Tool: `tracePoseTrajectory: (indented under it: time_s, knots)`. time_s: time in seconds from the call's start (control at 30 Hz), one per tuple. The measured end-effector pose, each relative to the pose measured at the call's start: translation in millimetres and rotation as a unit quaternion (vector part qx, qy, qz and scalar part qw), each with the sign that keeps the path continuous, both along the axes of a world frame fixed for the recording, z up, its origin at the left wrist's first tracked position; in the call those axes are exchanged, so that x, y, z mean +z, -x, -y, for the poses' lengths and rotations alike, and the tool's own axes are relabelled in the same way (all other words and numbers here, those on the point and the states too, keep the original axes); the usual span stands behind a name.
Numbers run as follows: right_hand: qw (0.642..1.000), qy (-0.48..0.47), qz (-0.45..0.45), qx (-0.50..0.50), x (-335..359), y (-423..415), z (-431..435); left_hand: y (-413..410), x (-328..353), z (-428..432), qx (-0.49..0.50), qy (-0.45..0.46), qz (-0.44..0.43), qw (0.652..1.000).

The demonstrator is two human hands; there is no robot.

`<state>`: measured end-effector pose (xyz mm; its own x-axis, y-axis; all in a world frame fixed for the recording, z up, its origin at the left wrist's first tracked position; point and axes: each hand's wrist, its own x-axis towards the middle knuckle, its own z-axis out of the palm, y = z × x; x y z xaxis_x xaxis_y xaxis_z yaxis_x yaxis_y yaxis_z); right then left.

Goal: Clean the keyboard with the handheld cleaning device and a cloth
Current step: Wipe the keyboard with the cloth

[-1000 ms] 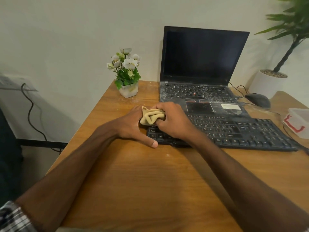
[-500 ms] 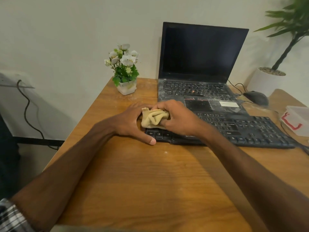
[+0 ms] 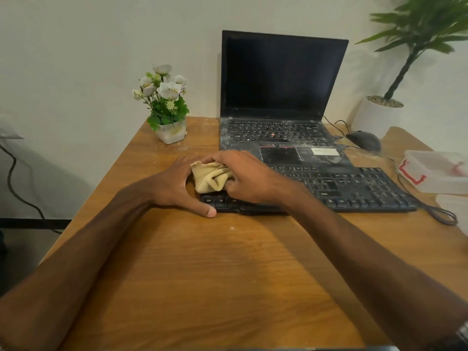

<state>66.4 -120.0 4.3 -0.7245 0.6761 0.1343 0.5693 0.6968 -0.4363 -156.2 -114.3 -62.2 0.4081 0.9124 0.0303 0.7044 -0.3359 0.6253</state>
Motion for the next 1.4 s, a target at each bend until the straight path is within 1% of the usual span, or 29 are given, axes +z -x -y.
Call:
tracePoseTrajectory:
  time_s: [0.13,0.2,0.27,0.37,0.43,0.53,0.63,0.7,0.8,0.87,0.97,1.03,1.2,1.3,1.4]
  knots:
    - [0.998,-0.048,0.026,0.035,-6.3,10.5,12.6,1.9,-6.3,-7.1,-0.014,-0.030,0.010,0.999]
    - [0.997,-0.067,0.033,0.034,-8.8,13.5,17.8,1.8,-7.5,-6.6,-0.015,-0.034,0.007,0.999]
    - [0.997,-0.059,0.039,0.035,-6.0,10.8,18.2,2.4,-7.9,-6.5,-0.012,-0.043,0.004,0.999]
    - [0.998,-0.011,0.052,0.039,6.4,-0.3,12.7,3.6,-8.2,-6.1,0.000,-0.031,-0.003,1.000]
    - [0.999,-0.006,0.042,0.028,11.2,-3.3,8.2,3.0,-7.0,-6.9,0.004,-0.019,-0.015,1.000]
    - [0.999,-0.041,0.017,0.015,5.6,4.2,11.4,3.8,-10.1,-10.6,-0.015,0.005,-0.038,0.999]
    - [0.995,-0.090,0.020,0.030,-8.4,15.1,20.1,16.0,-21.6,-18.0,0.013,0.031,-0.051,0.998]
    - [0.994,-0.100,0.018,0.037,-9.8,17.1,22.5,23.3,-28.6,-23.2,0.025,0.036,-0.072,0.996]
    - [0.997,-0.057,0.001,0.050,-8.1,11.0,20.0,15.3,-16.2,-18.9,0.024,0.018,-0.074,0.997]
    - [0.998,-0.015,-0.027,0.052,-8.6,3.3,16.5,7.3,-6.0,-11.1,0.026,0.013,-0.072,0.997]
    - [0.996,0.024,-0.058,0.057,-7.8,-6.6,11.7,-0.8,6.8,1.9,0.017,0.028,-0.060,0.998]
    - [0.995,0.044,-0.061,0.059,-5.5,-14.8,8.4,-2.7,12.0,7.2,0.003,0.048,-0.049,0.998]
    - [0.995,0.091,-0.028,0.043,-0.3,-41.8,2.6,-1.6,13.0,6.3,0.008,0.051,-0.050,0.997]
    - [0.996,0.075,0.001,0.049,7.4,-40.3,-2.2,-3.2,13.7,7.4,0.005,0.057,-0.054,0.997]
    - [0.995,0.055,-0.064,0.050,8.2,-21.2,-2.7,-1.8,12.3,6.0,0.004,0.067,-0.060,0.996]
